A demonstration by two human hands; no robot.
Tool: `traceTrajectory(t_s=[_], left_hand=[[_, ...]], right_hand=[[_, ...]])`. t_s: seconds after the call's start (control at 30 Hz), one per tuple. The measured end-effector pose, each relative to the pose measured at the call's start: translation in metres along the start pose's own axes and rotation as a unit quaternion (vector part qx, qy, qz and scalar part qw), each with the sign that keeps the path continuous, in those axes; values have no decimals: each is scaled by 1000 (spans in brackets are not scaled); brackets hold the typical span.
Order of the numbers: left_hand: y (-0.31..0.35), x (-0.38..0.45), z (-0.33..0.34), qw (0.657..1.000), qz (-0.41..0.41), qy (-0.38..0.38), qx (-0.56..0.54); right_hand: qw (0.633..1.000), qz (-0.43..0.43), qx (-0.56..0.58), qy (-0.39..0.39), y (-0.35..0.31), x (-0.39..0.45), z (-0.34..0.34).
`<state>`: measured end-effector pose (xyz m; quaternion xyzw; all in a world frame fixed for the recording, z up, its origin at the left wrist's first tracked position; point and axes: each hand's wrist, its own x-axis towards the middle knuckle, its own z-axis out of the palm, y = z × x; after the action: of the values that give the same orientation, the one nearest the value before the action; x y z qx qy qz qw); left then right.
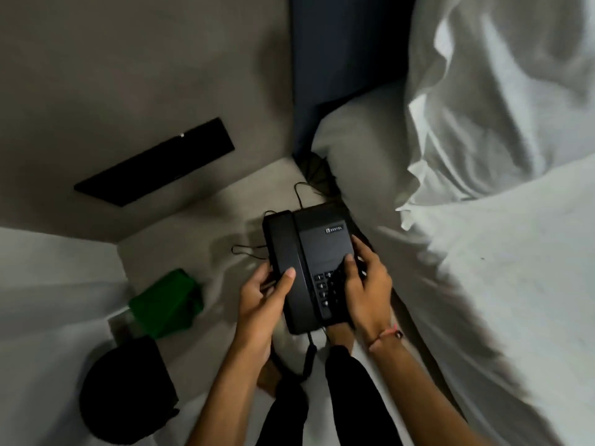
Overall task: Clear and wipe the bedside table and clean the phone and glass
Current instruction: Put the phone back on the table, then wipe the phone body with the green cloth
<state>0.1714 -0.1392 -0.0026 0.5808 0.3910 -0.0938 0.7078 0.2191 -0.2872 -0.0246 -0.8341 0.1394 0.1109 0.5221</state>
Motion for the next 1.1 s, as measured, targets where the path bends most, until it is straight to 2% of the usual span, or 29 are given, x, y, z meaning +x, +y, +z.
traceTrajectory(t_s=[0.2,0.33,0.43,0.57,0.67,0.73,0.8,0.87,0.93,1.0,1.1], left_hand=[[-15,95,17,997,28,63,-31],[-31,127,29,991,51,115,-34],[-38,137,32,986,78,143,-42],[-39,142,34,982,107,157,-23],[-37,139,31,983,117,137,25],[-37,132,22,985,107,119,63],[-37,118,11,984,91,119,94],[-42,94,-15,974,106,153,131],[-47,74,-44,956,143,194,166],[-49,55,-80,931,164,262,194],[-52,33,-136,873,170,384,247]], right_hand=[[995,-4,-66,-74,12,103,44],[986,-17,-112,-121,24,136,62],[984,-48,-116,-124,25,146,69],[979,-54,-145,-133,29,153,74],[974,-66,-166,-141,29,156,73],[967,-67,-187,-156,27,151,71],[963,-90,-214,-135,23,142,66],[958,-162,-220,-85,14,116,69],[946,-235,-213,-69,8,90,74],[931,-287,-204,-100,2,62,87],[906,-316,-193,-206,-1,22,122]])
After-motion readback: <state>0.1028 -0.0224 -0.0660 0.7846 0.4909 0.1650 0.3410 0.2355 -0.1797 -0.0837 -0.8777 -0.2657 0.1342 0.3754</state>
